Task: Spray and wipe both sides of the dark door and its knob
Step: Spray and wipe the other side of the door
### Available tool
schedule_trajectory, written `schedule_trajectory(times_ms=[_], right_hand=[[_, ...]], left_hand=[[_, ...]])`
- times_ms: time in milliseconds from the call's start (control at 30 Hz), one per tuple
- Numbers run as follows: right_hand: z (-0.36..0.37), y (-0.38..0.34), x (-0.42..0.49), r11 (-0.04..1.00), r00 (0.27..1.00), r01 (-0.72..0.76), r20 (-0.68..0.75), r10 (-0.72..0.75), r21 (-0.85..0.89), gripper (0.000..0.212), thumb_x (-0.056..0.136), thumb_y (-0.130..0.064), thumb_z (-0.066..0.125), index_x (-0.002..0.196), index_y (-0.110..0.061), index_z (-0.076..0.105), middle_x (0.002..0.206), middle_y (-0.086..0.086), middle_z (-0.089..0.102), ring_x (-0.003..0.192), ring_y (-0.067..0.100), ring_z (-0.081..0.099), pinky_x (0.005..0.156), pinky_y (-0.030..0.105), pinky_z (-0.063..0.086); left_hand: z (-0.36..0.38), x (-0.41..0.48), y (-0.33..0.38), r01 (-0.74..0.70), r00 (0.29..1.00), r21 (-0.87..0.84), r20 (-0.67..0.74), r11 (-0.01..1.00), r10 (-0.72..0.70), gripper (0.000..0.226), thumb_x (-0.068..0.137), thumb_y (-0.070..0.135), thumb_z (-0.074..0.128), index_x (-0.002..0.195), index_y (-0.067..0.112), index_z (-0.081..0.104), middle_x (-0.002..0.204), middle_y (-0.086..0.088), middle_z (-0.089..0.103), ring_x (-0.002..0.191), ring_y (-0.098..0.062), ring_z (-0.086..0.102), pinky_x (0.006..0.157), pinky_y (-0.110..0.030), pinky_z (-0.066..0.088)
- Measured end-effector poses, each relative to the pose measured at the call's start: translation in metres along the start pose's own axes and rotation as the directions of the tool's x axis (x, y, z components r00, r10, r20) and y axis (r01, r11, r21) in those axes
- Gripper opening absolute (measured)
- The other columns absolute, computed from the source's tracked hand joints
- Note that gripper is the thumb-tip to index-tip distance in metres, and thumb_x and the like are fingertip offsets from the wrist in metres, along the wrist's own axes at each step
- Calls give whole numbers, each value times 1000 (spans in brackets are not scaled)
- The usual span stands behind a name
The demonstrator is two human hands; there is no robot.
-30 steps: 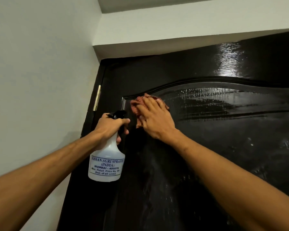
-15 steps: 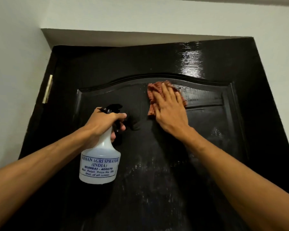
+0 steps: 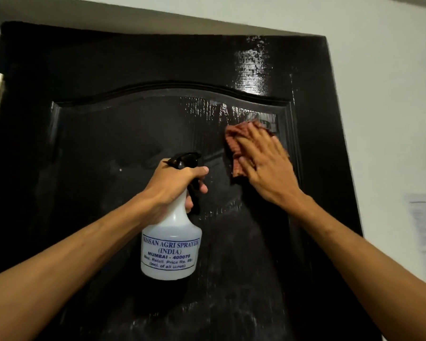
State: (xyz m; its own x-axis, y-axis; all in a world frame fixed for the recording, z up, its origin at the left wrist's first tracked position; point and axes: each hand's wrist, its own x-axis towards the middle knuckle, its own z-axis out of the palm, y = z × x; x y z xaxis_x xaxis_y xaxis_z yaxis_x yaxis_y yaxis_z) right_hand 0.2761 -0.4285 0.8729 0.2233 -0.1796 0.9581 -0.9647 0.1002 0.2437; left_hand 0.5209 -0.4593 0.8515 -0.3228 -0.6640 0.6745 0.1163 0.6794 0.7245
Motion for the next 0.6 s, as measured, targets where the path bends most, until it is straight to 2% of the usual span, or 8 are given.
schedule_trajectory(times_ms=[67,100,233,267,400,433,533,600], right_hand=[[-4,8,-9,985,985,-165,-44,167,58,54,107,-42,35,160,-31,31,172,0,12,159,19,6,129,46,7],[0,1,-21,982,983,-173,-41,176,71,54,107,-39,37,160,-30,30,172,1,11,159,20,4,129,46,7],[17,-24,-61,995,994,102,45,-101,-10,53,108,-41,34,160,-29,32,172,0,12,159,19,8,129,44,7],[16,-22,-64,998,997,69,29,-69,-2,53,108,-41,35,159,-29,34,172,0,13,159,19,9,129,44,7],[13,-35,-61,959,958,-266,-82,275,99,52,107,-32,41,158,-25,36,172,3,14,159,19,6,128,49,10],[19,-54,-66,967,969,-229,-73,238,114,53,106,-29,42,159,-26,35,172,3,14,159,20,6,127,51,11],[37,-92,-87,996,999,50,3,-50,69,53,104,-31,42,157,-27,38,171,2,17,158,23,14,127,49,15],[39,-95,-86,997,1000,23,-15,-22,76,53,103,-33,43,155,-28,42,170,2,20,157,23,17,128,47,13]], left_hand=[[14,-7,-9,18,1000,-17,11,1000,-18,22,95,24,75,90,2,72,79,-16,76,43,-25,48,48,-29,44],[19,-15,-18,34,999,-22,17,999,-34,22,96,24,75,91,2,72,78,-16,76,43,-26,48,49,-29,44],[24,-38,-48,63,998,-1,-3,998,-63,22,97,23,74,95,0,72,80,-19,76,43,-27,49,48,-30,44],[20,-44,-56,72,997,7,-12,997,-72,24,97,23,74,95,-1,72,81,-20,76,43,-27,49,48,-30,44],[-2,-55,-77,92,993,41,-77,995,-89,27,97,26,74,93,-1,72,82,-18,77,44,-28,51,50,-31,46],[-11,-59,-82,94,991,54,-99,994,-88,26,97,26,73,94,0,72,82,-18,77,44,-28,51,49,-31,46],[-22,-70,-92,100,987,111,-134,989,-85,25,99,27,71,94,2,71,78,-16,76,44,-28,53,49,-31,46],[-32,-79,-98,101,985,158,-158,982,-76,30,100,28,70,87,1,70,75,-17,75,43,-28,54,50,-33,48]])
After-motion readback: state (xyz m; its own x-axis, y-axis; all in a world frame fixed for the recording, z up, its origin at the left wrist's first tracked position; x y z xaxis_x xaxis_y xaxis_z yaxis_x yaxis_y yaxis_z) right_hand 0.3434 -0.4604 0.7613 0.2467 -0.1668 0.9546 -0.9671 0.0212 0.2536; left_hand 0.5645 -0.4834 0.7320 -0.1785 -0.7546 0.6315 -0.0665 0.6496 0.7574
